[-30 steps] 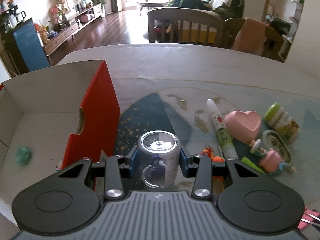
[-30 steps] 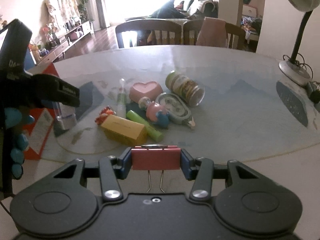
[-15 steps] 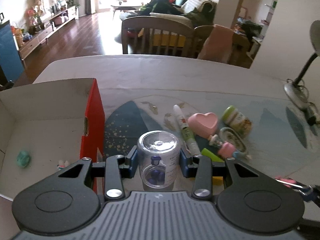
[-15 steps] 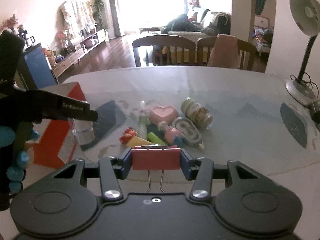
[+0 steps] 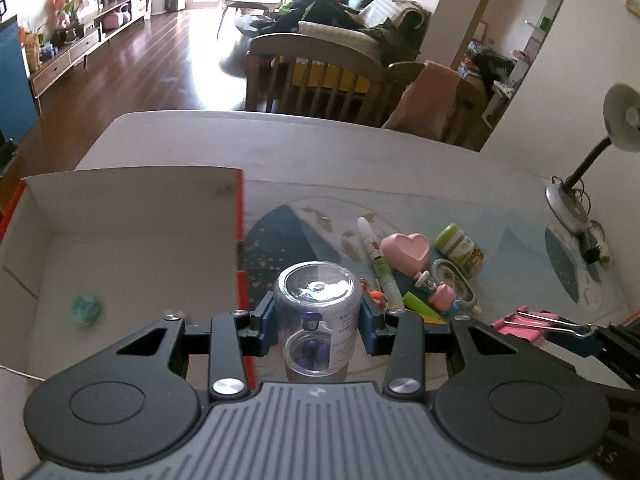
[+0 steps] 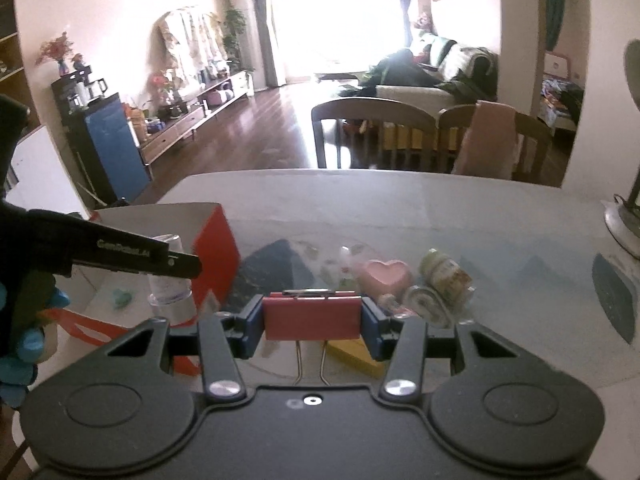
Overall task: Organize rigid objects
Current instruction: 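Carry the clear jar and pink binder clip over the box with both tools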
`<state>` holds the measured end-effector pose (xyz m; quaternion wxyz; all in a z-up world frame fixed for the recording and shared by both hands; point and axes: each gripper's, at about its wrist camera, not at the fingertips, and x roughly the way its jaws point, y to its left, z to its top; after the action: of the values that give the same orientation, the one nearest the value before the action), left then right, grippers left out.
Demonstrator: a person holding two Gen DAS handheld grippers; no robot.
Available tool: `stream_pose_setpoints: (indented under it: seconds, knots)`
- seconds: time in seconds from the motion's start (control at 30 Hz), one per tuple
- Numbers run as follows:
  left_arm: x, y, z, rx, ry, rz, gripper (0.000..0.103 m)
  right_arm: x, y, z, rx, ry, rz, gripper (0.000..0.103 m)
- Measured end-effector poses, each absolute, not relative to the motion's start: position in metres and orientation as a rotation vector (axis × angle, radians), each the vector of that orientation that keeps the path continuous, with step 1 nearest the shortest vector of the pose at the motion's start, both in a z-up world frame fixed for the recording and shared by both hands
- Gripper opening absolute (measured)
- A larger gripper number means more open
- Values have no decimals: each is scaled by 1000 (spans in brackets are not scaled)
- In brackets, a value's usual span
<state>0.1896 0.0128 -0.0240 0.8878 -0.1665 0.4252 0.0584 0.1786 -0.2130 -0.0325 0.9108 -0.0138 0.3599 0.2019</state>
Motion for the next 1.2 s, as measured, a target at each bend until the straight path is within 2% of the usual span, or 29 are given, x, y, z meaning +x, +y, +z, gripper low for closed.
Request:
stream_pose_setpoints:
  seconds: [0.73, 1.2]
  knots:
    - [142, 151, -17, -354, 882, 239, 40, 181, -81, -29, -120, 705, 534, 48]
    - [153, 215, -62, -234, 977, 284, 40, 201, 3, -71, -231, 744, 556, 48]
